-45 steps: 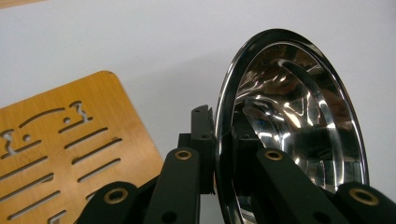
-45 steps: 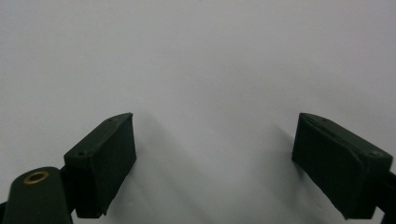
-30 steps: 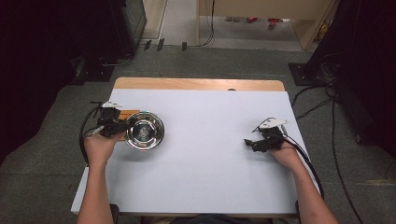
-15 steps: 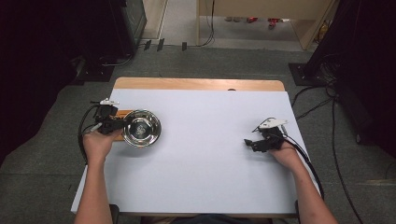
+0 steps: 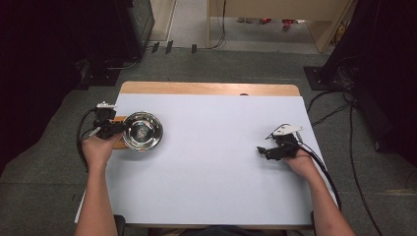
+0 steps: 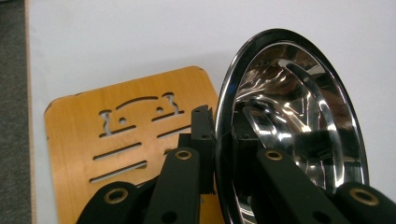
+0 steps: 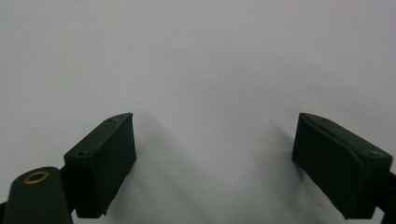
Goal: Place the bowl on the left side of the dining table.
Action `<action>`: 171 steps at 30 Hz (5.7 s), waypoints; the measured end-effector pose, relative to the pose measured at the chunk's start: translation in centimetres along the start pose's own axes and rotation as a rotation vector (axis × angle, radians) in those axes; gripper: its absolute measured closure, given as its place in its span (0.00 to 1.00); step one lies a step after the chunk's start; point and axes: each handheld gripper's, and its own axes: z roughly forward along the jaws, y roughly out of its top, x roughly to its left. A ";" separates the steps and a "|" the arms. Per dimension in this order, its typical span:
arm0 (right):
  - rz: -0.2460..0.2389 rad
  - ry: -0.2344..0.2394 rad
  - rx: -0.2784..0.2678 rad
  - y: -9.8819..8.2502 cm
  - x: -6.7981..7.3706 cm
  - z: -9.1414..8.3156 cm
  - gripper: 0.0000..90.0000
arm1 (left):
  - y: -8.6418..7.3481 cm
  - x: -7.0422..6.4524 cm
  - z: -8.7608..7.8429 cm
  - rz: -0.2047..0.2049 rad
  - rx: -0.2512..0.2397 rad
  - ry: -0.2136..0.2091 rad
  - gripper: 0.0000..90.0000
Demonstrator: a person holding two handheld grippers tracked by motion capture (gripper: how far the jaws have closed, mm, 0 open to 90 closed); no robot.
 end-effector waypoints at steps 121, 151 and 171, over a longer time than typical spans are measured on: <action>0.000 0.000 0.000 0.0 0.0 0.0 0.14 | -1.0 4.0 -3.1 -0.151 -0.076 0.116 0.48; 0.004 0.003 0.003 0.0 0.0 0.0 0.14 | 1.8 -3.4 -2.2 0.026 -0.096 0.010 0.44; -0.002 -0.001 0.001 0.0 0.0 0.0 0.14 | 2.3 -7.7 -0.3 0.116 -0.092 -0.088 0.41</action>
